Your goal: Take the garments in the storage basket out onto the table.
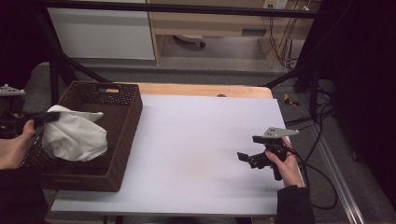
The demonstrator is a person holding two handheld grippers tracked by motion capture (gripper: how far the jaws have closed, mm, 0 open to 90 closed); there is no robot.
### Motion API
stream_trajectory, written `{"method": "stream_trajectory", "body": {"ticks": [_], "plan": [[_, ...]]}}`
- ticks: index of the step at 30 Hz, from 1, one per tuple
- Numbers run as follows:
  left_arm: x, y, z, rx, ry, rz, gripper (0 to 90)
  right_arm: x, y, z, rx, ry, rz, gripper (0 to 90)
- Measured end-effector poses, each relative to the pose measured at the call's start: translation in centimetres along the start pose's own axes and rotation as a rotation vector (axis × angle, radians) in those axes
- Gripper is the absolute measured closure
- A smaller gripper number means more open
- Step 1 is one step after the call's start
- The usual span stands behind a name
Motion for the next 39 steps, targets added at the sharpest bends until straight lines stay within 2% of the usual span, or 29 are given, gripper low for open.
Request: {"method": "stream_trajectory", "body": {"ticks": [18,30,39], "plan": [[4.2,2.4,-0.9,-0.061,0.01,0.057,85.4,0.0,0.0,0.0,0.0,0.002,0.0,0.8],[6.8,5.0,-0.3,-0.102,-0.002,0.105,85.4,0.1,0.0,-0.1,-0.001,0.006,-0.002,0.8],[8.0,6.6,0.4,-0.135,-0.022,0.139,85.4,0.1,0.0,-0.1,-0.002,0.005,-0.002,0.8]]}}
Point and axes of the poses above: each handheld gripper's, and its own axes: z roughly forward along the jaws, x roughly out of its top, y roughly to its right, the point moved 6 cm from there along z, roughly forward along the jaws, and after that the axes turned 1 degree about -z, right-handed, at the moved point
